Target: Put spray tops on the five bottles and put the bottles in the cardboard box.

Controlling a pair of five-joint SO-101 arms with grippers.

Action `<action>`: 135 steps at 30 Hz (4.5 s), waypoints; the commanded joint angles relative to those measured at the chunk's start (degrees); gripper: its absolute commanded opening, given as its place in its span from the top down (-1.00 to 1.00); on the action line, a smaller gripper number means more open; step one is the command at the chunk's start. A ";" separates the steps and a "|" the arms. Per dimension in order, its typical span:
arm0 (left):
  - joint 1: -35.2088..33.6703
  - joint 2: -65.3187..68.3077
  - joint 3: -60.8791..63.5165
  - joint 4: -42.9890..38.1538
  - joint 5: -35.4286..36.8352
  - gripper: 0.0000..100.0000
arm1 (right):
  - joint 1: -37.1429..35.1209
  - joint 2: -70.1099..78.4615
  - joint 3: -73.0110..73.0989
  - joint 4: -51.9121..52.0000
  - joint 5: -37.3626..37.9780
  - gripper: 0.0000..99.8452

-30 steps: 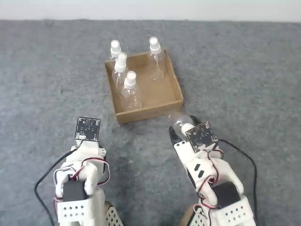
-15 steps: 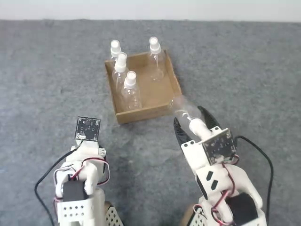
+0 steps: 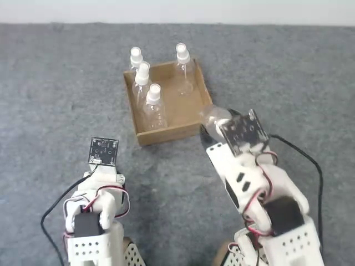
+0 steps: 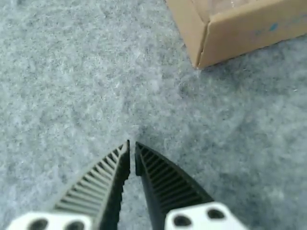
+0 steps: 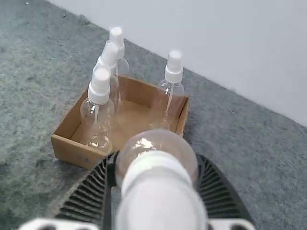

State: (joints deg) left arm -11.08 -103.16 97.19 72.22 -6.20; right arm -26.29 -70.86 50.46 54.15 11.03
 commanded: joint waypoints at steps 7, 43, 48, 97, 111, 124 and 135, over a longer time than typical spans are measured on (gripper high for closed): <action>-0.18 -1.32 -0.66 0.18 -0.53 0.98 | 0.66 13.76 -13.45 -0.57 0.79 0.86; -0.18 -1.32 -0.66 0.18 -0.53 0.98 | 0.75 63.87 -48.97 -0.57 0.79 0.86; -0.18 -1.32 -0.66 0.18 -0.53 0.98 | 2.07 71.69 -53.80 -0.57 0.70 0.86; -0.18 -1.32 -0.66 0.18 -0.53 0.98 | 2.86 86.99 -59.78 0.31 -4.84 0.26; -0.18 -1.32 -0.66 0.18 -0.53 0.98 | 0.84 80.40 -59.78 9.89 -4.84 0.27; -0.18 -1.32 -0.66 0.18 -0.53 0.98 | 1.36 69.76 -59.43 25.71 -4.84 0.27; -0.18 -1.32 -0.66 0.18 -0.53 0.98 | 5.58 63.69 -58.64 32.48 -4.57 0.51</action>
State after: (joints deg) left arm -11.08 -103.16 97.19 72.22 -6.20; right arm -23.30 -1.67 -5.71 85.71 6.99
